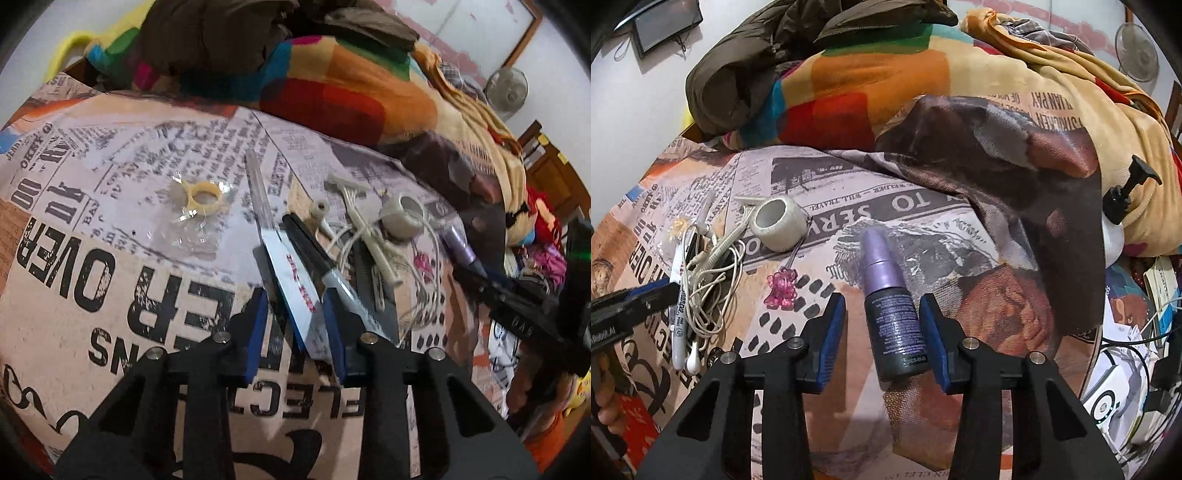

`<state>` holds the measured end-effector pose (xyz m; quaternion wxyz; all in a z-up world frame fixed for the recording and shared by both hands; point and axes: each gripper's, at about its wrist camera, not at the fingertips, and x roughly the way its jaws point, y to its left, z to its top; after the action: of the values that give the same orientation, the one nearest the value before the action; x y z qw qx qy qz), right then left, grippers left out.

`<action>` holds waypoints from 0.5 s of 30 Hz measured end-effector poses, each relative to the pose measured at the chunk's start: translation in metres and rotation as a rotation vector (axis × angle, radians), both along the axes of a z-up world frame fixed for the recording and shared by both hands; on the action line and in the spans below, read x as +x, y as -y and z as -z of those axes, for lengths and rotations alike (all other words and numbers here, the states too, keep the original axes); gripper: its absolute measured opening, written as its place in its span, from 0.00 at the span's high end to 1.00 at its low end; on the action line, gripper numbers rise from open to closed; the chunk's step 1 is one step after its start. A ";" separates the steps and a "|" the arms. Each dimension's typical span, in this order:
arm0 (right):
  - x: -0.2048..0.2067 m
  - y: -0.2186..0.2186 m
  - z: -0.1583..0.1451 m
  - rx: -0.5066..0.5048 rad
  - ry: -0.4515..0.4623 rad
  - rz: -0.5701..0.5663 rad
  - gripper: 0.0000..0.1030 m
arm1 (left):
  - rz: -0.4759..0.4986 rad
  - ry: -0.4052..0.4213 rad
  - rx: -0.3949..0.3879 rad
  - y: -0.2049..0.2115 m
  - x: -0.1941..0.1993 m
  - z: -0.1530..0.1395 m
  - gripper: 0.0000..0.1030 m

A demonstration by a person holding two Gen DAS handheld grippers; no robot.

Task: Collect trash
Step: 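Close the left tool on the white tube while the right tool grasps the purple spray bottle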

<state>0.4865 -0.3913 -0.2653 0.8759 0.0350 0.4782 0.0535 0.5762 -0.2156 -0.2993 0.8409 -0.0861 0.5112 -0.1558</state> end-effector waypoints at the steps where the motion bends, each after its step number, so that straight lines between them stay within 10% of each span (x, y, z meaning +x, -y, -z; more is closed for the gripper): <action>1: 0.001 -0.001 -0.001 -0.010 0.002 0.000 0.65 | 0.000 -0.005 -0.010 -0.001 0.001 0.001 0.72; 15: -0.007 -0.007 -0.005 0.032 -0.002 0.033 0.77 | 0.012 0.018 -0.017 0.000 -0.007 -0.016 0.99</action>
<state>0.4799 -0.3839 -0.2598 0.8756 0.0572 0.4774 0.0466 0.5688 -0.2153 -0.2829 0.8437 -0.0889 0.5027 -0.1661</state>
